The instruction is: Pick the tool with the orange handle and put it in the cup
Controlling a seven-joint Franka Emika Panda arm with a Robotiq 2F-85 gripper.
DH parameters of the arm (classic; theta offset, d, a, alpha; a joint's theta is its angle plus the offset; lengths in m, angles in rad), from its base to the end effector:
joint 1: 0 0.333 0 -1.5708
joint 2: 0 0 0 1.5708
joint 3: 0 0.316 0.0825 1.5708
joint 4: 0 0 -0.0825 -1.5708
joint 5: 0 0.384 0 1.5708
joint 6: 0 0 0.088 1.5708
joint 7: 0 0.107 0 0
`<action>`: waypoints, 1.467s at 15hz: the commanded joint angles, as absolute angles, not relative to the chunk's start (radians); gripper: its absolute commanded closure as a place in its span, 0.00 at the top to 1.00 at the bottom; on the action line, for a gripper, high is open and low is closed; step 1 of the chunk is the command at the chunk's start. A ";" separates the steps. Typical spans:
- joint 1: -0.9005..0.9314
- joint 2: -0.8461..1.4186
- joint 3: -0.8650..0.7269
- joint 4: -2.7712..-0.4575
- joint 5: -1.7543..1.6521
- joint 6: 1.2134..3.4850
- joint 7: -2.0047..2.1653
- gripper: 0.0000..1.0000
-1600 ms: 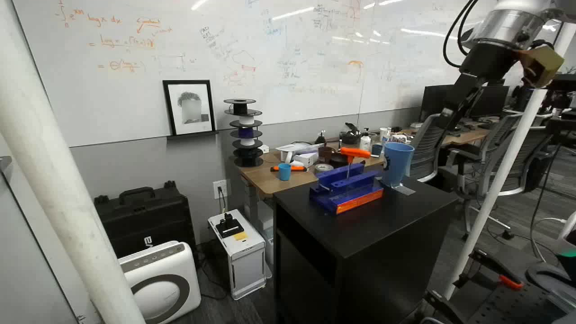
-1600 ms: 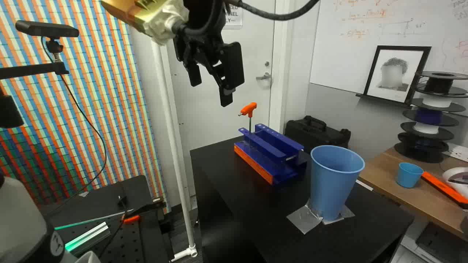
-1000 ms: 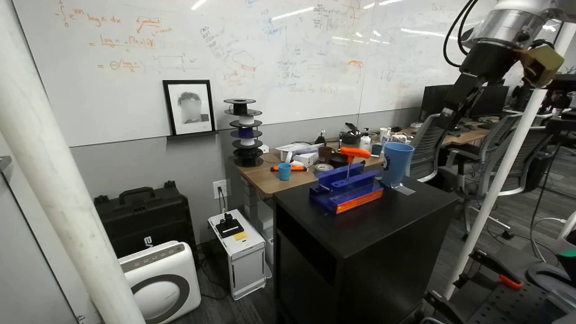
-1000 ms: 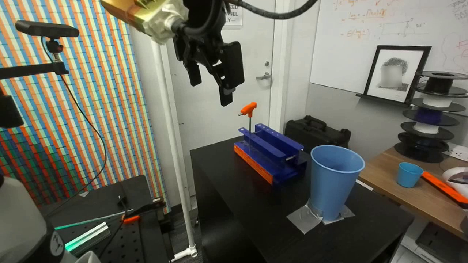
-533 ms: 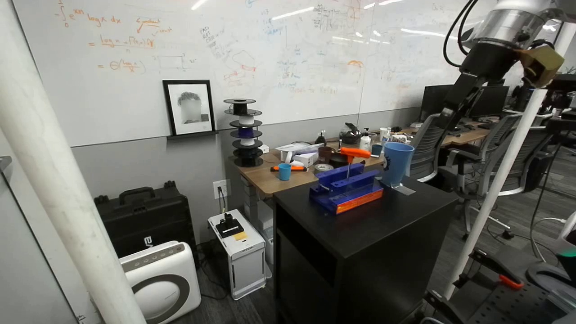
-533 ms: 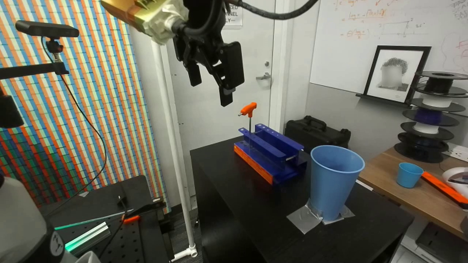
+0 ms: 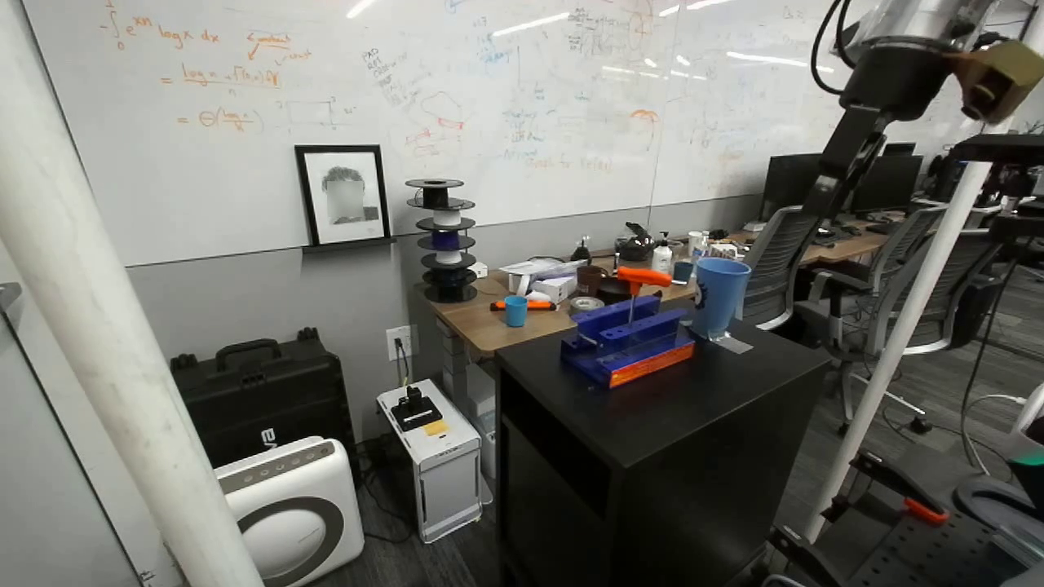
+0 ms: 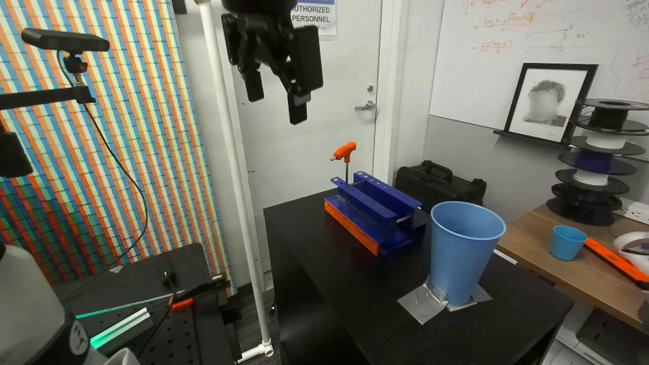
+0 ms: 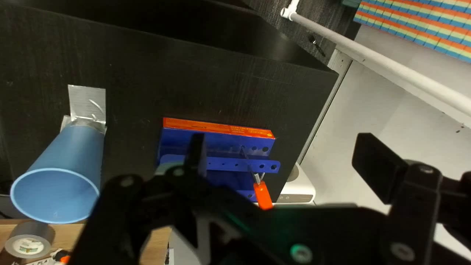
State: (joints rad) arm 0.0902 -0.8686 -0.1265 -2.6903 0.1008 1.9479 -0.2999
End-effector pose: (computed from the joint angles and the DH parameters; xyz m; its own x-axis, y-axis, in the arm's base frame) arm 0.3060 -0.0058 0.4886 0.9532 0.2514 0.1678 0.2767 -0.9492 -0.1499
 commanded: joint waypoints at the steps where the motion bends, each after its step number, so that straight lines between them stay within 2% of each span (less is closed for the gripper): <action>1: 0.081 -0.870 -0.070 -2.555 0.087 1.822 -0.235 1.00; 11: 0.051 -0.724 -0.181 -2.228 0.086 1.703 -0.272 1.00; 12: 0.043 -0.787 -0.156 -2.308 0.079 1.736 -0.256 1.00; 22: 0.038 -0.730 -0.172 -2.260 0.082 1.725 -0.266 1.00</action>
State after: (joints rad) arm 0.0562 -0.7340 -0.1841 -2.2629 0.0717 1.7285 -0.2571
